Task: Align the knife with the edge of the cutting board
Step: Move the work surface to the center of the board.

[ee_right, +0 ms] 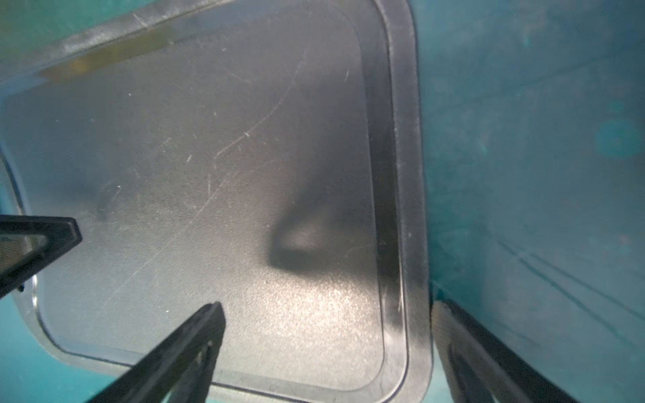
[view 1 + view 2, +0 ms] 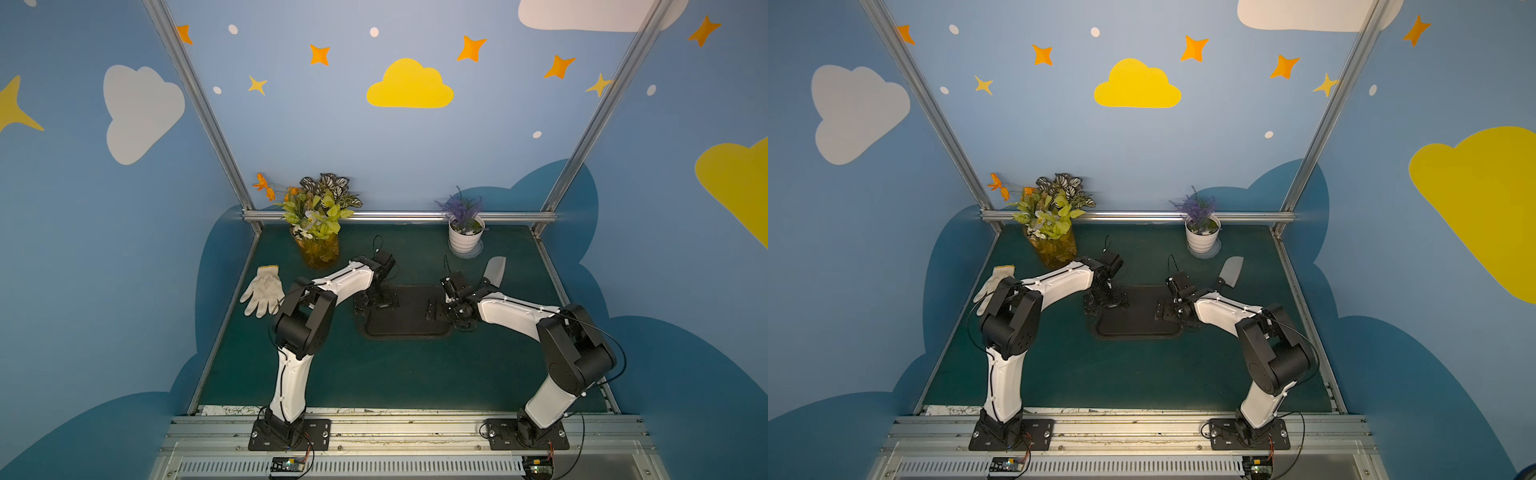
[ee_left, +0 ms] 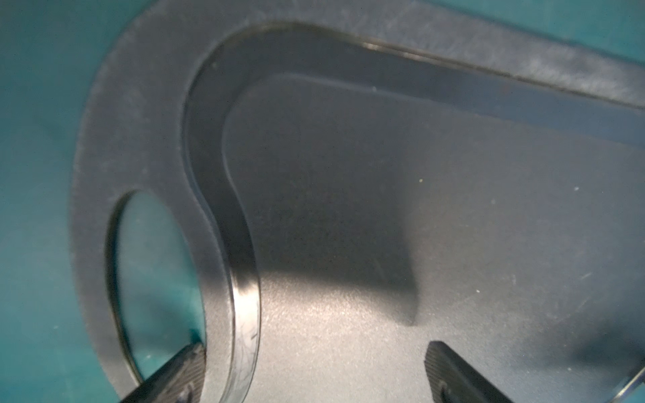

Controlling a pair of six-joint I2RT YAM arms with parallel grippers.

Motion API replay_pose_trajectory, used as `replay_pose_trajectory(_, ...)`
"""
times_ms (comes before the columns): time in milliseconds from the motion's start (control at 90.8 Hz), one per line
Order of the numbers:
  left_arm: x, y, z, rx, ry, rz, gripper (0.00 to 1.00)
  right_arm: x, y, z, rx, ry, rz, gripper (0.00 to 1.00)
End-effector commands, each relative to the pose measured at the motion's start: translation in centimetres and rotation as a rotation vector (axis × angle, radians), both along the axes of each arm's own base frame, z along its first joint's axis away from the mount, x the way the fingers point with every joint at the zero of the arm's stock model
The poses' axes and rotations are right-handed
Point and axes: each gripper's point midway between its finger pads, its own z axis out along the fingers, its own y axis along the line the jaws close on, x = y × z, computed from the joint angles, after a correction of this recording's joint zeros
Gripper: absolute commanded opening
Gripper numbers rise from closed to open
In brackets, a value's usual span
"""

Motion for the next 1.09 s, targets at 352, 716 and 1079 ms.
replay_pose_trajectory(352,-1.1,-4.7,-1.9,-0.139,0.053,-0.052,1.00,-1.6,-2.0,-1.5,-0.034,0.072,-0.022,0.98)
replay_pose_trajectory(716,-1.0,-5.7,-1.7,-0.153,0.049,-0.058,1.00,-1.6,-2.7,-1.4,-0.043,0.067,-0.035,0.98)
replay_pose_trajectory(1079,-0.9,-5.8,-1.5,-0.142,0.044,-0.061,1.00,-1.4,-3.2,-1.3,-0.045,0.066,-0.044,0.98)
